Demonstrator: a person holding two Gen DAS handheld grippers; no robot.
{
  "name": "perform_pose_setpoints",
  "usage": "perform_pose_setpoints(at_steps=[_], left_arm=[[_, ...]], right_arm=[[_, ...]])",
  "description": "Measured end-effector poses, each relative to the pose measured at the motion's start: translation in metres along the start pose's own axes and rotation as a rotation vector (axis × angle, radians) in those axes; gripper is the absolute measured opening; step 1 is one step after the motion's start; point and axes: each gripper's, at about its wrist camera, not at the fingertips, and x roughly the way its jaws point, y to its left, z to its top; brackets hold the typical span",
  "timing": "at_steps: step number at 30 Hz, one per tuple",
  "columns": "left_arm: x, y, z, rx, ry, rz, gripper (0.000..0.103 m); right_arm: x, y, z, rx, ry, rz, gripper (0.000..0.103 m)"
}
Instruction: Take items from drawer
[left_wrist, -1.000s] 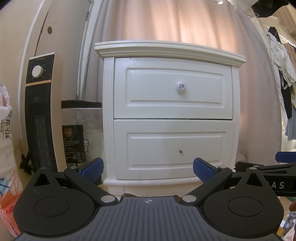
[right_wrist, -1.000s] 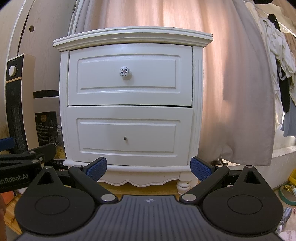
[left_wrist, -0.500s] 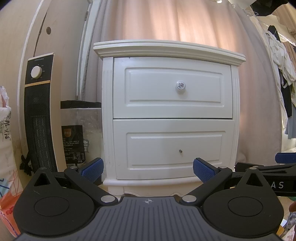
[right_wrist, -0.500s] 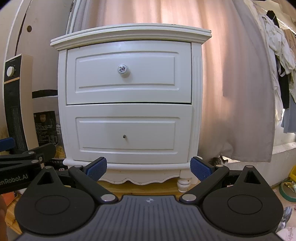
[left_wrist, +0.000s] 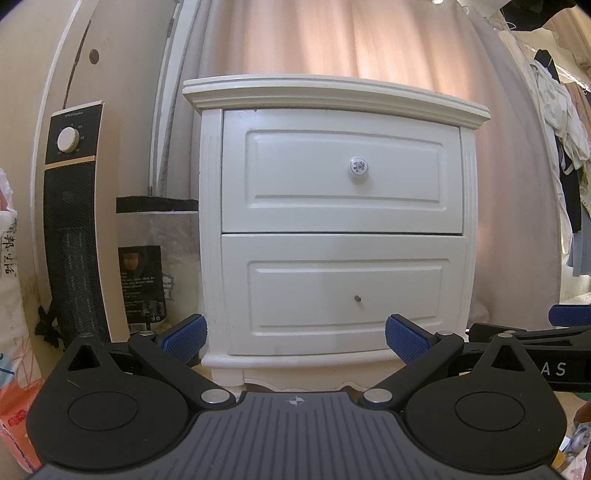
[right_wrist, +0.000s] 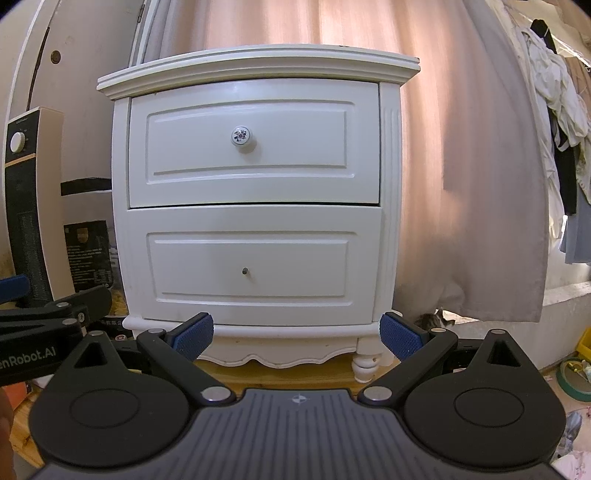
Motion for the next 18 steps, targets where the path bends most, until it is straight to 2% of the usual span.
perform_pose_setpoints(at_steps=[9, 18], left_arm=[[0.014, -0.007, -0.001, 0.010, 0.007, 0.002, 0.103], [0.051, -0.016, 0.004, 0.018, 0.022, -0.014, 0.103]], right_arm=[[0.014, -0.007, 0.000, 0.004, 0.009, -0.006, 0.103], [0.046, -0.017, 0.006, 0.009, 0.030, -0.016, 0.103]])
